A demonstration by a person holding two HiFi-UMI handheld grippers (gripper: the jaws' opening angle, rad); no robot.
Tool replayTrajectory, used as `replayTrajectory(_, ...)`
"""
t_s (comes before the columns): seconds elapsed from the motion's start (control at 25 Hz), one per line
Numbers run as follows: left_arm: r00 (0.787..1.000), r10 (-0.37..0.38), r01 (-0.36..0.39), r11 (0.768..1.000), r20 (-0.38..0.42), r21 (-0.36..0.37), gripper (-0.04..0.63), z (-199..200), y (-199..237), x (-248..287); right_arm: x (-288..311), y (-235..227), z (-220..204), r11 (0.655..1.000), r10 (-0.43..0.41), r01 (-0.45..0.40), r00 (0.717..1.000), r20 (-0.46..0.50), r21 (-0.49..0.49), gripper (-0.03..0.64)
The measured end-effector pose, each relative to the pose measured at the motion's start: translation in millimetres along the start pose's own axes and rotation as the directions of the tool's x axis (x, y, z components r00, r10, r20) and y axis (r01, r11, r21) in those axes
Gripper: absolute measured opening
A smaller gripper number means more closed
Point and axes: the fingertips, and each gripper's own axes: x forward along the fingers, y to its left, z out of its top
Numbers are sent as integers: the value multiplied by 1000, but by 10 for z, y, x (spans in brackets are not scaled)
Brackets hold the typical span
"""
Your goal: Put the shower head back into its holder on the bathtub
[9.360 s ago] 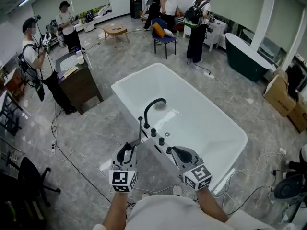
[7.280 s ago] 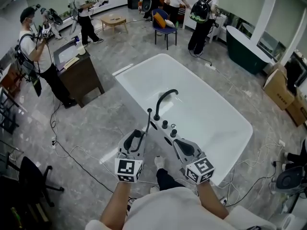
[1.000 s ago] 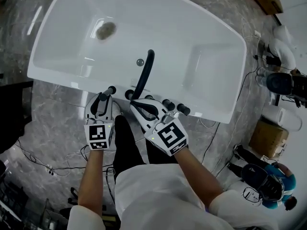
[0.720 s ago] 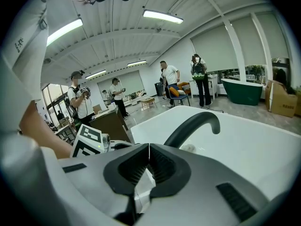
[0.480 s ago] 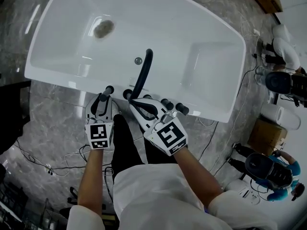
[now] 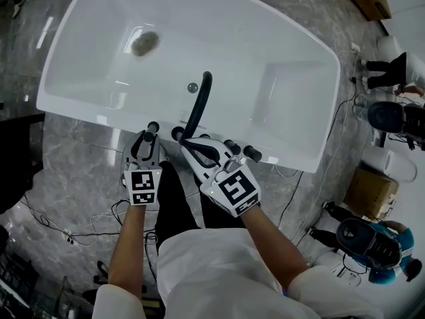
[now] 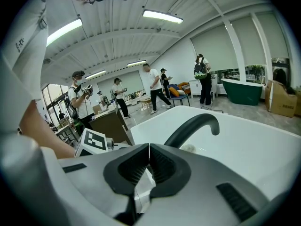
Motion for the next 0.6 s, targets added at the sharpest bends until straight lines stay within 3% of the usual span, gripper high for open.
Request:
replayTrajectory(0.28,999,-9,10,1000,-33,1,160,-39,23,-51,-23,72,49,1000,12,-12,1000,5,-8,18)
replayTrajectory(0.6,1000,27,-27,1000,-9,-8,201,211,17,-257,-89,102,178,999,35,-34,999,20,-28,18)
